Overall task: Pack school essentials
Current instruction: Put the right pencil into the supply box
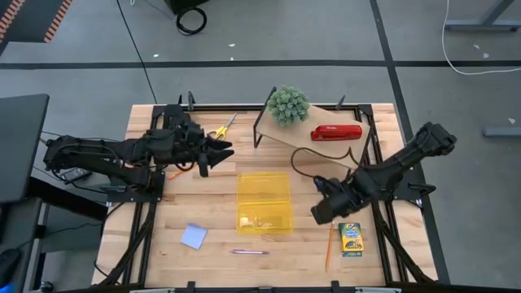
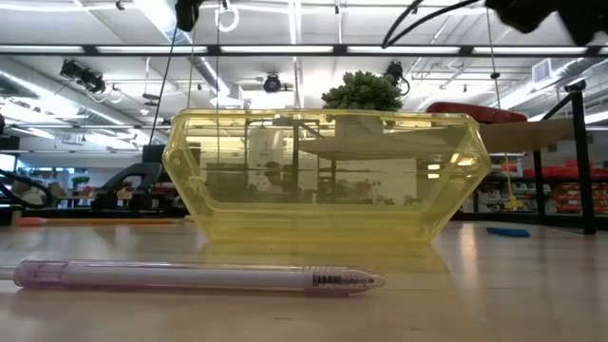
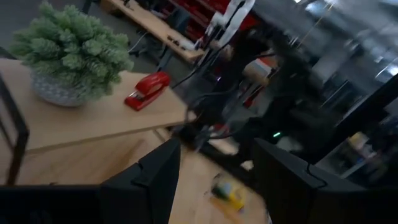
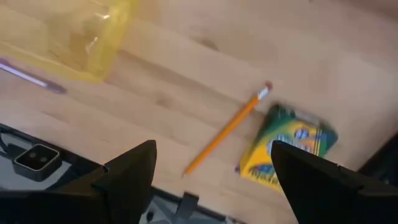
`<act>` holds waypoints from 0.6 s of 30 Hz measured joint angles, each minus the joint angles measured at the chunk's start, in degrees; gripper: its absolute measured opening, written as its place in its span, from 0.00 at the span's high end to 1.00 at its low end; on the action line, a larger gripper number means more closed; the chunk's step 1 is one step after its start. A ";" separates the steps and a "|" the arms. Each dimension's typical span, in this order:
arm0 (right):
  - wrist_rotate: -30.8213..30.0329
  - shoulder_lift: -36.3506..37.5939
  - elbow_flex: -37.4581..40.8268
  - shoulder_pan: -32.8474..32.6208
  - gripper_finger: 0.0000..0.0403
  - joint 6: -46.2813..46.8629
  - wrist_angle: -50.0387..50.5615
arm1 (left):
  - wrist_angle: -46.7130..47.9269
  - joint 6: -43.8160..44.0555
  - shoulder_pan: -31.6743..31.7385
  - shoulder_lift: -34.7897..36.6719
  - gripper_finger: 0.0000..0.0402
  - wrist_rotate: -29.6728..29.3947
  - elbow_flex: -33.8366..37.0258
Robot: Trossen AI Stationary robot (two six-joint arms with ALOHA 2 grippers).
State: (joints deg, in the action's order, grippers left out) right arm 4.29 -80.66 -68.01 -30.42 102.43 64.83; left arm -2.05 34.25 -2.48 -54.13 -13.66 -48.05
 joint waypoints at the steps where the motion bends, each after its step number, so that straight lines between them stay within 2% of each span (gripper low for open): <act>1: -0.26 -0.22 0.00 -1.16 0.20 2.19 -0.42 | 0.79 -0.70 0.00 0.00 0.49 0.00 0.01; 10: -1.94 -5.51 0.00 -7.32 0.20 18.57 -6.97 | 2.93 -2.41 0.01 0.02 0.51 2.18 0.02; 18: -2.16 -14.27 0.00 -7.24 0.29 20.09 -10.68 | 4.87 -2.40 0.00 0.02 0.52 6.76 0.02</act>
State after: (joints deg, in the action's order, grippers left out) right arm 2.13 -94.93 -68.01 -37.66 122.52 54.15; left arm 2.82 31.86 -2.48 -54.11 -6.90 -48.03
